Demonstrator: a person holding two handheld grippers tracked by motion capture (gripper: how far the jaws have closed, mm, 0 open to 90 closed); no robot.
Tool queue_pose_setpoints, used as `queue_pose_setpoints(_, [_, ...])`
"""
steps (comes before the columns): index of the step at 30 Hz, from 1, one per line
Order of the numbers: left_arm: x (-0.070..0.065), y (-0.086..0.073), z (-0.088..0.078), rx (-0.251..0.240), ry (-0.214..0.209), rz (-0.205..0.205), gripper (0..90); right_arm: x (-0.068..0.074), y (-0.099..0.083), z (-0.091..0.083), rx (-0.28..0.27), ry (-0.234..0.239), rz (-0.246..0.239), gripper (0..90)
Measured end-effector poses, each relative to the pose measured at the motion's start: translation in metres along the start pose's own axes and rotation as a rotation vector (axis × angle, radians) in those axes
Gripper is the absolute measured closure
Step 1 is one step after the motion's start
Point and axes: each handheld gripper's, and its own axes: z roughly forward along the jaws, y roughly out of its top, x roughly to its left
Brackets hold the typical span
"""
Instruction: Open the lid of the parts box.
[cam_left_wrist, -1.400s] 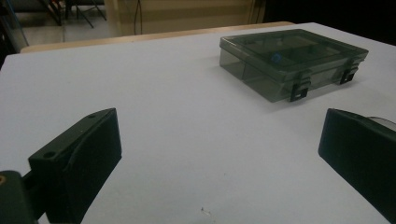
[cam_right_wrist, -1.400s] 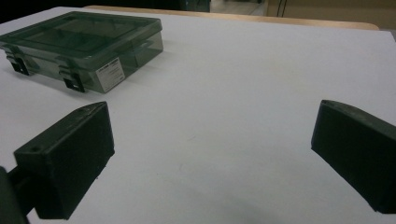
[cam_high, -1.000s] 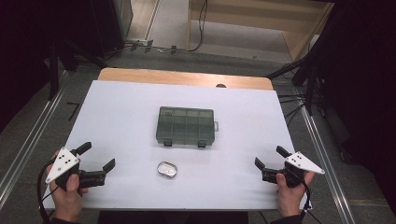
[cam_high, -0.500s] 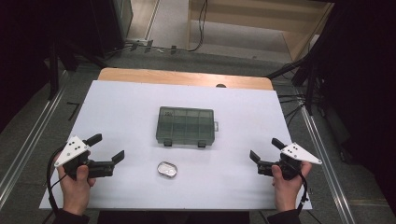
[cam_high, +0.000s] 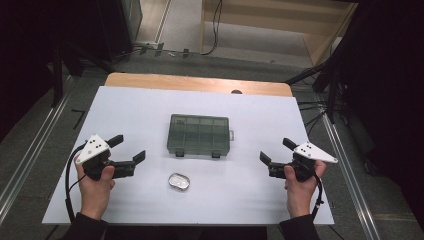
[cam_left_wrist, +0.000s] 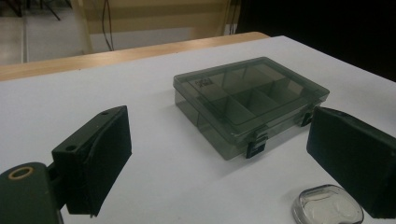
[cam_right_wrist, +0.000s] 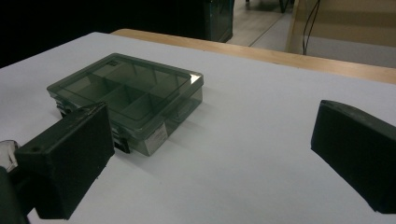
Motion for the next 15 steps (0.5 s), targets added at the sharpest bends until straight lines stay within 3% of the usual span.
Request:
queue_pose_setpoints(5, [-0.001,0.004,0.008,0.001,-0.019,-0.003,6.1,0.002,0.006,0.007,0.006,0.016,0.008,1.8])
queue_pose_setpoints(7, [-0.001,0.004,0.009,-0.001,-0.019,-0.012,11.1,0.003,0.007,0.009,0.009,0.011,0.006,4.3])
queue_pose_setpoints(10, [0.001,0.006,0.018,0.013,-0.03,-0.028,13.0,0.006,0.013,0.017,0.024,0.051,-0.006,11.9])
queue_pose_setpoints(15, [0.002,0.008,0.025,0.023,-0.02,-0.045,18.7,0.01,0.018,0.024,0.021,0.051,-0.019,13.5])
